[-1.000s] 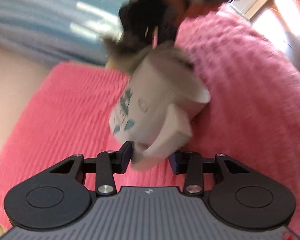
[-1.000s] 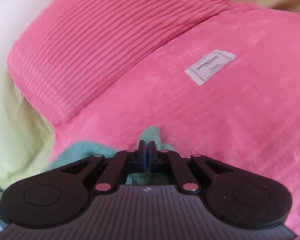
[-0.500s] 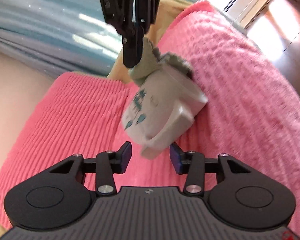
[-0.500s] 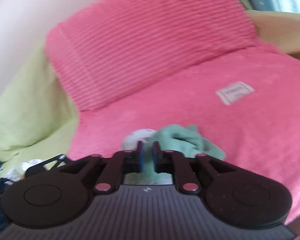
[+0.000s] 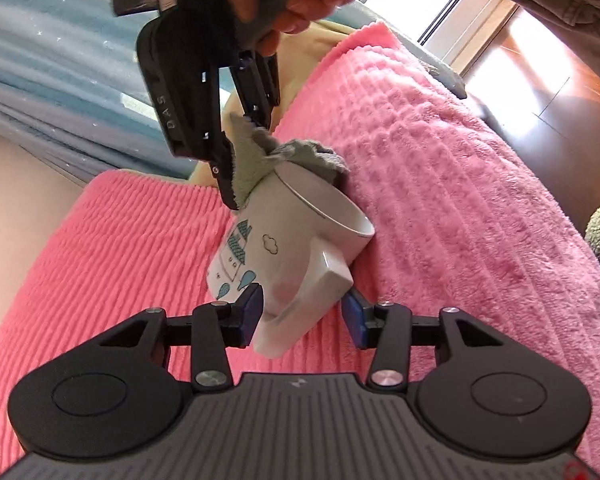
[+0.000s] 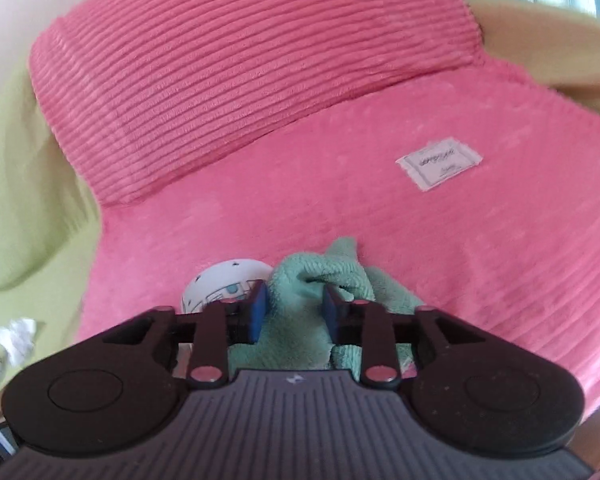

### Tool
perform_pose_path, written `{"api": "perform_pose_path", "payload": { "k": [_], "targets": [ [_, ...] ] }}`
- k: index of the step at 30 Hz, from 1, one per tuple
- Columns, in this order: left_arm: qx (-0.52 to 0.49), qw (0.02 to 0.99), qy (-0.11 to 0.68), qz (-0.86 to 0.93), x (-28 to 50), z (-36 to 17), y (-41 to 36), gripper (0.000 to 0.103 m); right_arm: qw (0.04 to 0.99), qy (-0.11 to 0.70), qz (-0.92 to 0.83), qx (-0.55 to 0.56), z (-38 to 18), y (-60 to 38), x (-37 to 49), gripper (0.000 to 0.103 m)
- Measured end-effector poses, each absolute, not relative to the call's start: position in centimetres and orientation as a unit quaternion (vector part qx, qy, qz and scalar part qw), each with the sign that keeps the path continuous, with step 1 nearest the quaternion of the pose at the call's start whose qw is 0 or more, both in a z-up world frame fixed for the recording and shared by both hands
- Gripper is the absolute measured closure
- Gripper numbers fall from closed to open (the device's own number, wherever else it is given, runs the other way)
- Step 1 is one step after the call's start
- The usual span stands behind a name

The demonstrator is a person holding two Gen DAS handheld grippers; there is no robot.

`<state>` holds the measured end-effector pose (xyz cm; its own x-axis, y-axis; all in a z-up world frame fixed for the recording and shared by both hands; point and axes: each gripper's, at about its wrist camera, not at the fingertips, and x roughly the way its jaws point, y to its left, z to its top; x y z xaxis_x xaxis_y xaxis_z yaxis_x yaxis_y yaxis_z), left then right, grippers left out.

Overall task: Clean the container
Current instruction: 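Hold the mug with the left gripper while the right gripper wipes its outer wall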

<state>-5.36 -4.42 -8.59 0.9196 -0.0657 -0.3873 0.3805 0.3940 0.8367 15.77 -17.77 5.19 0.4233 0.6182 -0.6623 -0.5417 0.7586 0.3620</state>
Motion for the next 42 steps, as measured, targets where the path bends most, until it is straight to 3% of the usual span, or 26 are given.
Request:
{"api": "perform_pose_path", "payload": {
  "k": [5,10,14,18,34,42],
  "targets": [
    [0.528,0.82,0.172,-0.138,-4.8,-8.9,-4.5,0.055,0.825,0.369,0.426,0.028,6.6,-18.5,13.4,0.097],
    [0.532,0.816,0.179,-0.135,-4.6,-9.1,-4.7,0.058,0.77,0.333,0.528,-0.13,9.3,-16.1,7.9,0.097],
    [0.547,0.805,0.184,-0.139,-4.7,-9.7,-5.1,0.064,0.727,0.322,0.525,-0.303,7.7,-12.2,5.5,0.098],
    [0.576,0.785,0.179,-0.143,-5.0,-10.7,-5.6,0.073,0.71,0.311,0.514,-0.367,7.0,-9.6,4.8,0.1],
    [0.574,0.784,0.184,-0.149,-5.1,-10.7,-5.4,0.076,0.662,0.314,0.552,-0.398,6.0,-4.1,7.6,0.102],
    [0.569,0.788,0.183,-0.148,-4.9,-10.9,-5.7,0.075,0.701,0.324,0.565,-0.291,7.3,-5.8,10.6,0.103]
  ]
}}
